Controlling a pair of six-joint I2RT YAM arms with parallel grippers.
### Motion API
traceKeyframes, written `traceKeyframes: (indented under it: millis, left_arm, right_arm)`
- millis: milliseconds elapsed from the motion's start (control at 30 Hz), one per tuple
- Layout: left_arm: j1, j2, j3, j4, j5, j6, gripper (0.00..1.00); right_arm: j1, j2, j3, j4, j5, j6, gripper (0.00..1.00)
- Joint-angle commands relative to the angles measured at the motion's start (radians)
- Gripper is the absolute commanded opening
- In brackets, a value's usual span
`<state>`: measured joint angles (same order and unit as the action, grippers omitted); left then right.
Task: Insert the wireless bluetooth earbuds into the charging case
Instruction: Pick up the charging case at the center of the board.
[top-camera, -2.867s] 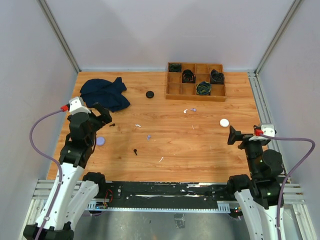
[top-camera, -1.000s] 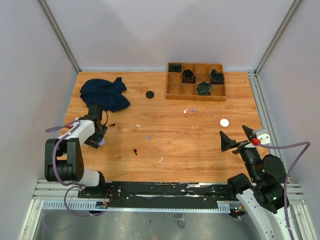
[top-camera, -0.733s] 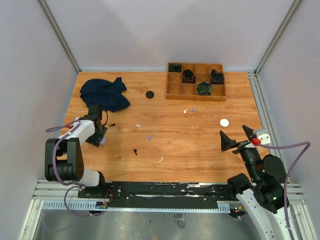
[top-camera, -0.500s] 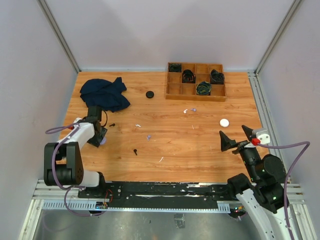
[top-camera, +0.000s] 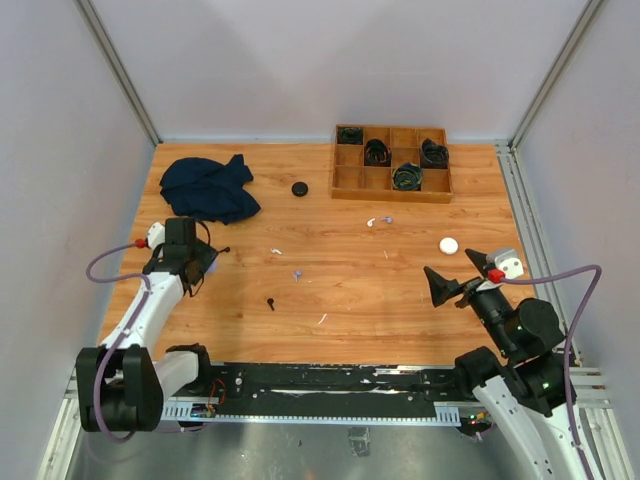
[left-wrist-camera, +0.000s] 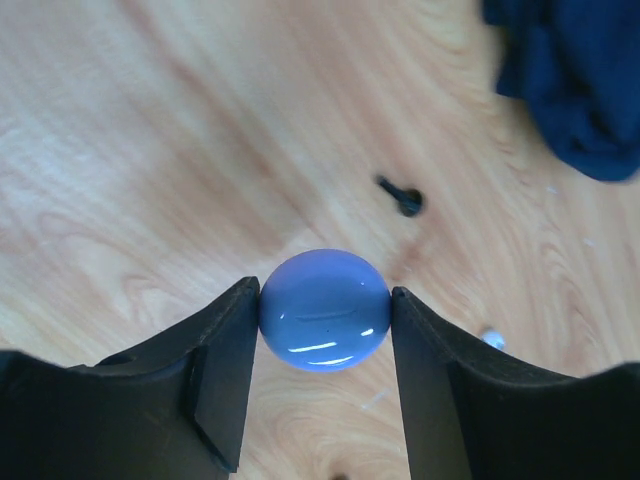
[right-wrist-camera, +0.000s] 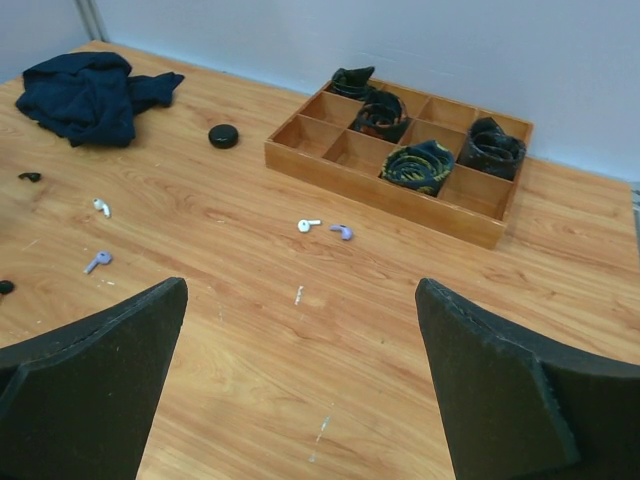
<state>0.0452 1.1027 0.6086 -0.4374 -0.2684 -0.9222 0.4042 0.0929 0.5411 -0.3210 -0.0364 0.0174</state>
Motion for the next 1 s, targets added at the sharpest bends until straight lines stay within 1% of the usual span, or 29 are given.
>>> traceKeyframes:
  millis: [0,100,200,300,433,600,733,967]
  left_arm:
    - [-0.078,-0.098,0.001,0.109,0.027,0.092,0.46]
    - [-0.155,-0.163,-0.01,0.16,0.02,0.117,0.46]
    - [-0.211,-0.217,-0.023,0.22,0.054,0.137,0.46]
    - [-0.266,-0.24,-0.022,0.284,0.1,0.171,0.45]
    - [-0.367,-0.248,-0.014,0.365,0.103,0.18,0.45]
    - [-0.515,-0.205,0.007,0.451,0.063,0.181,0.45]
    - [-0.63,-0.134,0.046,0.504,-0.003,0.239,0.45]
    - [-0.805,-0.036,0.083,0.62,-0.081,0.304,0.45]
  right_arm:
    - [0.012,0.034,0.035,0.052,-0.097,-0.015,0.99]
    - [0.012,0.073,0.04,0.11,-0.108,0.001,0.99]
    - [0.012,0.112,0.053,0.132,-0.13,0.005,0.99]
    - [0.011,0.14,0.047,0.143,-0.147,0.001,0.98]
    - [0.012,0.166,0.021,0.194,-0.184,0.05,0.98]
    - [0.012,0.208,-0.049,0.324,-0.227,0.11,0.99]
    - [0.013,0.243,-0.127,0.486,-0.269,0.153,0.99]
    - [0.013,0.362,-0.201,0.663,-0.32,0.223,0.99]
